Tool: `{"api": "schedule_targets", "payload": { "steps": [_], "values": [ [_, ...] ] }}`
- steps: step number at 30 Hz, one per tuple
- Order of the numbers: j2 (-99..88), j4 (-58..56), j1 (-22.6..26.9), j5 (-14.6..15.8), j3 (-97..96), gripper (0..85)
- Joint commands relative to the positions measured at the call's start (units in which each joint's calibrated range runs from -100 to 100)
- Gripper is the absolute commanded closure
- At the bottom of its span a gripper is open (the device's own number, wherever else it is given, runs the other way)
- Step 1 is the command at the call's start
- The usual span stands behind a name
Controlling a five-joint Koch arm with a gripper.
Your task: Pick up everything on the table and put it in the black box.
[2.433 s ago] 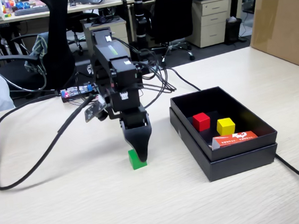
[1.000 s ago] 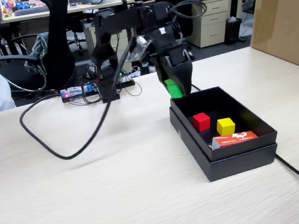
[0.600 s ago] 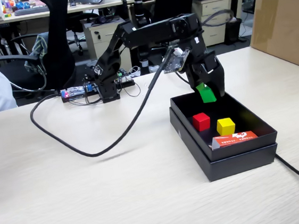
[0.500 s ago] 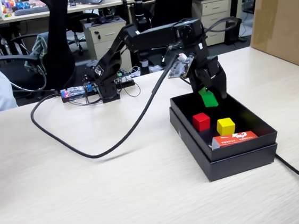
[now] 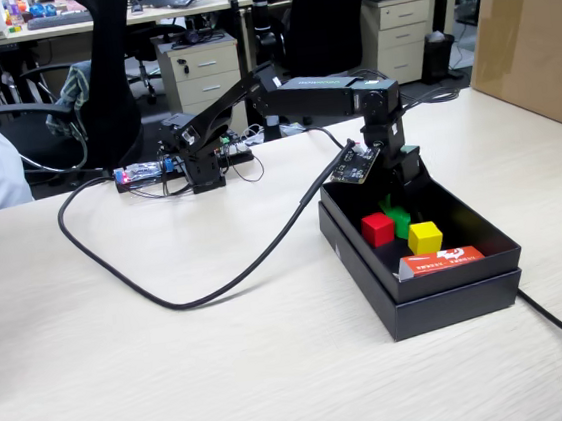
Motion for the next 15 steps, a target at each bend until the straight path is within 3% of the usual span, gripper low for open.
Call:
{"api": "schedule_targets", "payload": {
  "steps": [1,6,11,15],
  "values": [
    [-8.9,-0.5,0.0,0.1,0.4,42.4],
    [-37.7,-0.4,-1.0,0.5,-5.1,39.8],
    [-64.8,0.2,-6.0,0.2,-19.5,38.7],
    [-85.9,13.2,-11.9,-3.2,-42.3,38.7]
  ]
}}
